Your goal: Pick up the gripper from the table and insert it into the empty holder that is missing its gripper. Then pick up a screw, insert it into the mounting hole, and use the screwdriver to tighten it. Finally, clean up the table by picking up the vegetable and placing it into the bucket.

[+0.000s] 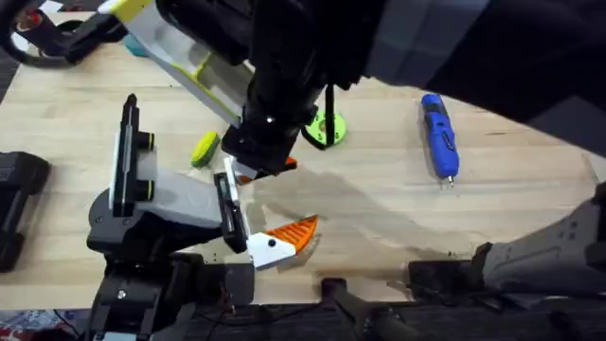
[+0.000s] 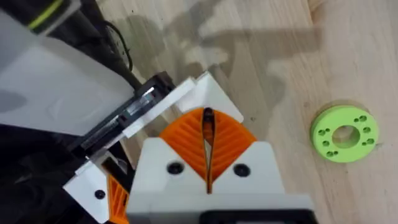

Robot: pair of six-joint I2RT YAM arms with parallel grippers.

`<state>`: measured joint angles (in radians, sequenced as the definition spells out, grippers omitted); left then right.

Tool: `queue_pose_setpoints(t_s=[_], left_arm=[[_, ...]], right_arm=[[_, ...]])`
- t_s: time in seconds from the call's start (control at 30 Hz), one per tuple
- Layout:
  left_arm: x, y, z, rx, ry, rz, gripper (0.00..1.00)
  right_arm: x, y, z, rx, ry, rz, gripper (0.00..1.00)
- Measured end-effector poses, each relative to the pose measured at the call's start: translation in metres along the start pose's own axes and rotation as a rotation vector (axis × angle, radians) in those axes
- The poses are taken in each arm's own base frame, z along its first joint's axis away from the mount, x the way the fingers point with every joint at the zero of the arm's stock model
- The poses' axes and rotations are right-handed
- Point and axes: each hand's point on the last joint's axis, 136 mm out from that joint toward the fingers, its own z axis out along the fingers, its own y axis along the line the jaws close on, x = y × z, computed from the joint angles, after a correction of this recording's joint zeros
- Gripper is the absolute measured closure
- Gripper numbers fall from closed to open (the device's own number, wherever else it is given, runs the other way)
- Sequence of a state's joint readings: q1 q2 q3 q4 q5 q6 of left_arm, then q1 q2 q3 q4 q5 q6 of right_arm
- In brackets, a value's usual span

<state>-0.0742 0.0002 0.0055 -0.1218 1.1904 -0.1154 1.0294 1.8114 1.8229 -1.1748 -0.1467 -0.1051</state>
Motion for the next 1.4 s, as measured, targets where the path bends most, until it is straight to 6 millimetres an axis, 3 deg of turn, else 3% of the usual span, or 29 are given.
queue_pose_setpoints(t_s=[0.57,0.6,0.77,0.8,0.83,1.2,1.4], left_arm=[[0.0,0.0,0.0,0.0,0.0,0.0,0.014],[0.0,0.0,0.0,0.0,0.0,0.001,0.014],[0.0,0.0,0.0,0.0,0.0,-0.004,0.014],[0.0,0.0,0.0,0.0,0.0,-0.005,0.014],[0.0,0.0,0.0,-0.001,0.0,-0.005,0.014],[0.0,0.0,0.0,0.0,0.0,-0.002,0.014],[0.0,0.0,0.0,0.0,0.0,-0.001,0.015]], right_arm=[[0.0,0.0,0.0,0.0,0.0,0.001,0.984],[0.0,0.0,0.0,0.0,0.001,0.005,0.909],[0.001,-0.003,-0.001,0.018,0.006,0.003,0.15],[0.002,-0.007,-0.001,0.029,0.007,0.005,0.042],[0.002,-0.009,-0.002,0.031,0.006,0.011,0.015],[0.004,-0.006,-0.008,0.027,0.013,0.009,0.005],[0.001,0.004,-0.034,0.02,-0.028,-0.011,0.005]])
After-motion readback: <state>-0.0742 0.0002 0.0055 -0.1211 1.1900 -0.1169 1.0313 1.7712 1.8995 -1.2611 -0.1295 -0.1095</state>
